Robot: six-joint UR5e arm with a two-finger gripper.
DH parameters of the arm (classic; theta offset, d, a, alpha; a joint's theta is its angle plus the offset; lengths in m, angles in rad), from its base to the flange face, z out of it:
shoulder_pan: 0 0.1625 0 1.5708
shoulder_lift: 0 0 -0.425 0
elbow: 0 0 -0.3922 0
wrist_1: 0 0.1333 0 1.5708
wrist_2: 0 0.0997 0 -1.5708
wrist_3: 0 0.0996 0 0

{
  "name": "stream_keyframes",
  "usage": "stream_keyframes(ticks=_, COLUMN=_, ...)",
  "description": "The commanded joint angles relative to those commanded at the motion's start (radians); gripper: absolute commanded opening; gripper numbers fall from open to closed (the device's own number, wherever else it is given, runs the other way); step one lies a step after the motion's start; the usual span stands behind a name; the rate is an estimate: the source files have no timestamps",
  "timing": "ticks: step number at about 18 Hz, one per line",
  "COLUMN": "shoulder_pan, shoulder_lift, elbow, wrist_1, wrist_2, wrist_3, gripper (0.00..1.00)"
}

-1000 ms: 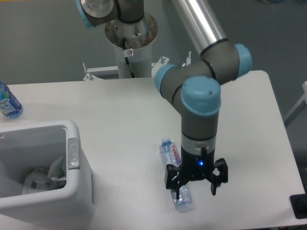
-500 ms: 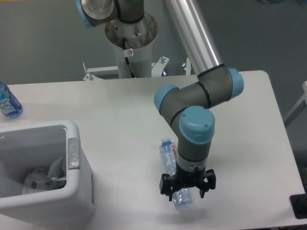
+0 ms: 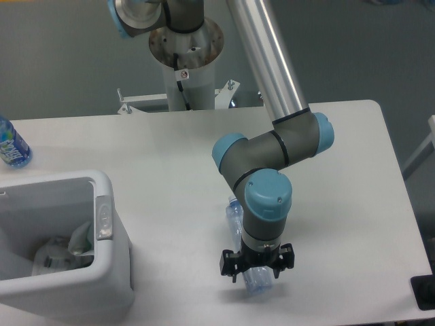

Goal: Place the trash in the trash can
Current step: 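Close the gripper around the bottle's cap end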

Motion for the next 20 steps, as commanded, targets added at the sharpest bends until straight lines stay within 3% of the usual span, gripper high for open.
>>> stream_keyframes(ticks=10, shoulder_pan=-0.006, shoulder_lift=-0.038, elbow=0.008, wrist_1=0.006, wrist_2=0.064, wrist_3=0.000, gripper=1.00)
stream_keyframes(ticks=13, shoulder_pan=-0.015, shoulder_lift=-0.040, elbow=0.006, wrist_1=0.008, wrist_2=0.084, wrist_3=-0.003, gripper=0.93)
stream_keyframes(ticks=20, shoulder_pan=-0.015, shoulder_lift=-0.041, elbow=0.003, wrist_1=0.009, wrist_2=0.089, wrist_3=-0.003, gripper=0.89)
